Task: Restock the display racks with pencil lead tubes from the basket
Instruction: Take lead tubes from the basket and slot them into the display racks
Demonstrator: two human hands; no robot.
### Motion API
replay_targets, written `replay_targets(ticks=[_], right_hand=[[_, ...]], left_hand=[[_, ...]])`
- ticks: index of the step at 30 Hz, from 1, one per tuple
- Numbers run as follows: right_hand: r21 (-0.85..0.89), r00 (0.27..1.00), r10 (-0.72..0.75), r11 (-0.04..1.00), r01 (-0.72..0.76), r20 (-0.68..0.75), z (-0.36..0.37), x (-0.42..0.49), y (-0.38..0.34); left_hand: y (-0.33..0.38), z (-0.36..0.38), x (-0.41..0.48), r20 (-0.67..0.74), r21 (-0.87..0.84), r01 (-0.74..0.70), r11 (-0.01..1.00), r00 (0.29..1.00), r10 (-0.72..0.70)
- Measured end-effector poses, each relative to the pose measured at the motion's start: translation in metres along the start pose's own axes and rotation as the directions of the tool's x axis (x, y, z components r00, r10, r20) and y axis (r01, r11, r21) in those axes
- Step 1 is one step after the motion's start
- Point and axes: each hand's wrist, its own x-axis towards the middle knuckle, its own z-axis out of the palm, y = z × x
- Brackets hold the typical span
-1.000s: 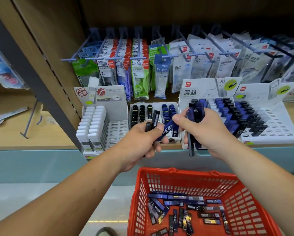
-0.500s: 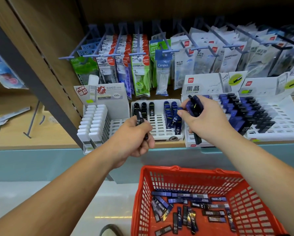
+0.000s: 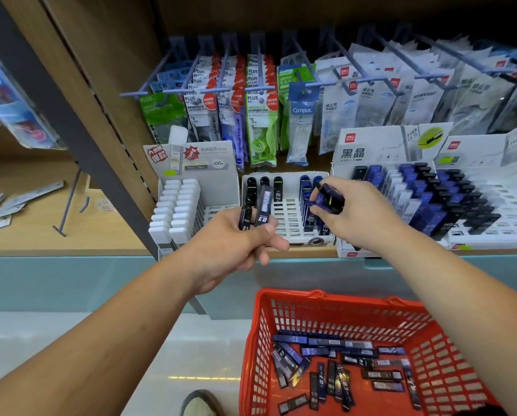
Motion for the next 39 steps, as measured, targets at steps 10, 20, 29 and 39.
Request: replay_targets(ticks=[10,20,29,39], right_hand=[[-0.006,0.995,0.009,1.000,-0.009,0.099,0.001,0.004,-0.005],[-0.237,0.999,0.003,0.972,0.005,0.032,0.002,0.004,-0.016],[0.393,0.962,0.255,0.898,-0.198,-0.099,-0.004,-0.003,-0.016],[0.810,0.907,0.353,0.447,-0.379,0.230,-0.021,-0.013,-0.023]], left_hand=[[0.005,-0.010,-0.004,-0.132,-0.053,-0.024,0.998,0.991,0.017],[0.002,-0.014,0.000,-0.300,0.116,-0.232,0.966,0.919,0.256],[0.024,-0.001,0.014,-0.353,0.505,-0.311,0.805,0.777,0.521],[0.043,-0.002,0.075,-0.164,0.873,-0.116,0.473,0.845,0.509]])
